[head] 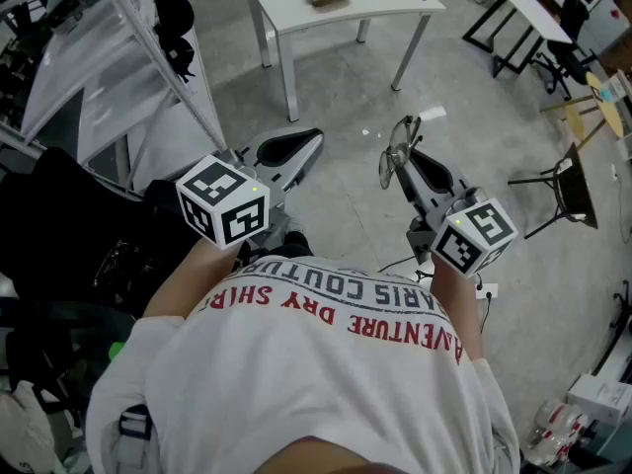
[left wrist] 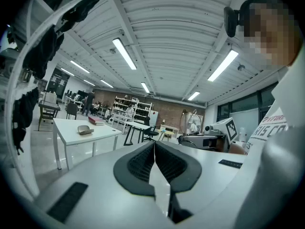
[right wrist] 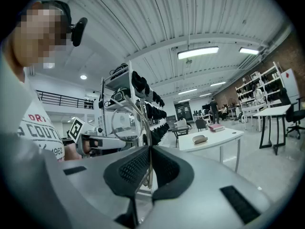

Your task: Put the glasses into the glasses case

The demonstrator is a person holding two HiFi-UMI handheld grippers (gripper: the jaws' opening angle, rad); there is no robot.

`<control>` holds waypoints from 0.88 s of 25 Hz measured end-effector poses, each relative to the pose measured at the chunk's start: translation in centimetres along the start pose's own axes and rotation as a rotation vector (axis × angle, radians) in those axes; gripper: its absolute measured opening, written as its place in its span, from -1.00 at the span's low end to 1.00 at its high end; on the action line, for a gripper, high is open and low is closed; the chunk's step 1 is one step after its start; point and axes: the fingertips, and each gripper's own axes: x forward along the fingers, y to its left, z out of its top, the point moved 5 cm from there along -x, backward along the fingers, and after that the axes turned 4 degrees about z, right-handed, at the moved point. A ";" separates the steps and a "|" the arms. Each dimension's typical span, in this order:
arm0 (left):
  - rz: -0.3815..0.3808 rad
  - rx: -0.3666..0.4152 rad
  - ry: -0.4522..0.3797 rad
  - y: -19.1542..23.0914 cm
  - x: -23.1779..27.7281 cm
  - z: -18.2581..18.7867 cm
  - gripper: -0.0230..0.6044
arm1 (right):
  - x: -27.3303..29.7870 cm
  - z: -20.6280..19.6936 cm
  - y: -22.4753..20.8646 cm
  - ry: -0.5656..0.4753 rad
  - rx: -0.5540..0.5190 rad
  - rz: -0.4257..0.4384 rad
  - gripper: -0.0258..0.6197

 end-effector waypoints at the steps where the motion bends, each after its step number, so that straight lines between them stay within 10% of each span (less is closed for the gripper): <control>1: -0.002 0.004 0.002 -0.3 0.0 0.0 -0.83 | -0.3 0.1 0.0 -0.003 -0.001 -0.002 -0.82; 22: -0.049 0.012 0.040 3.6 7.9 -0.6 -0.84 | 1.5 0.1 -8.4 -0.028 0.022 -0.091 -0.82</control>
